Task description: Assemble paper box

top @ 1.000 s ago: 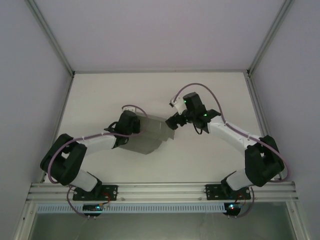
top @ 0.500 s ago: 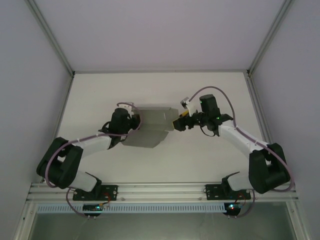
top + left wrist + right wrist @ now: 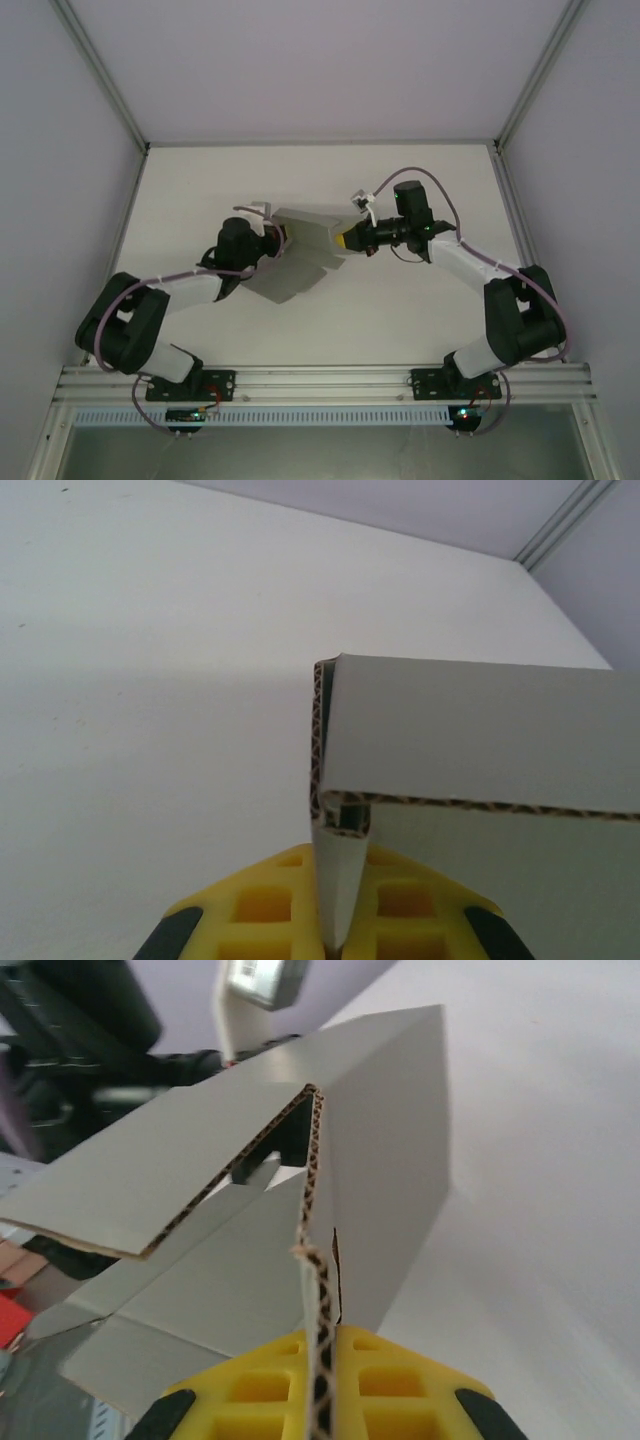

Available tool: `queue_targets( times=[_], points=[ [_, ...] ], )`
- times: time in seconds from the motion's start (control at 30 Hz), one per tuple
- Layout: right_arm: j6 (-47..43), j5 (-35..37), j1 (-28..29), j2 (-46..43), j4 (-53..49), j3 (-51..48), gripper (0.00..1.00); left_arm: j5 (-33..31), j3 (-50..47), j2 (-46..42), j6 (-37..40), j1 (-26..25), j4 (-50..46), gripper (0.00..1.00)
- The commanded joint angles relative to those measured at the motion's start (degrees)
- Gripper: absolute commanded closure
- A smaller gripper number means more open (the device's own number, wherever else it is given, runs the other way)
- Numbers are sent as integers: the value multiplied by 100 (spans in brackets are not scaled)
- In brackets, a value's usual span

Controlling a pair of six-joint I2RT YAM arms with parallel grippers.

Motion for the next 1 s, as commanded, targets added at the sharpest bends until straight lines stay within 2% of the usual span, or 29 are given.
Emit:
queue_targets(
  times=[0.0,0.03,0.07,0.13,0.23,0.3,0.37,0.5,0.57,0.83,0.97],
  points=[
    [537,-761,82,-244,658,-53,96,443,196,267,-70,48,737,100],
    [619,-582,120,-343,511,-69,95,461,243,305,-119,74,736,100],
    [548,-371,132,-426,295,-77,88,496,266,315,-129,86,746,100],
    [282,263,138,-642,-280,-54,66,438,267,269,-121,81,709,100],
    [45,1744,110,-1046,-958,-87,41,67,273,126,-61,82,291,100],
    [504,2785,92,-1373,-915,-210,19,-464,275,21,-56,83,-116,99],
    [864,3350,3,-1661,-721,-354,1,-744,158,-59,-23,84,-173,99],
    [1281,3960,25,-2068,28,-493,1,-820,17,-150,-18,81,-181,98],
    [1250,3952,50,-2029,78,-371,1,-877,26,-132,-41,76,-228,99],
    [1191,3848,184,-925,142,258,1,-980,0,-79,-121,72,-339,99],
    [867,3701,489,-403,134,397,0,-1040,162,-77,-52,74,-699,99]
  ],
)
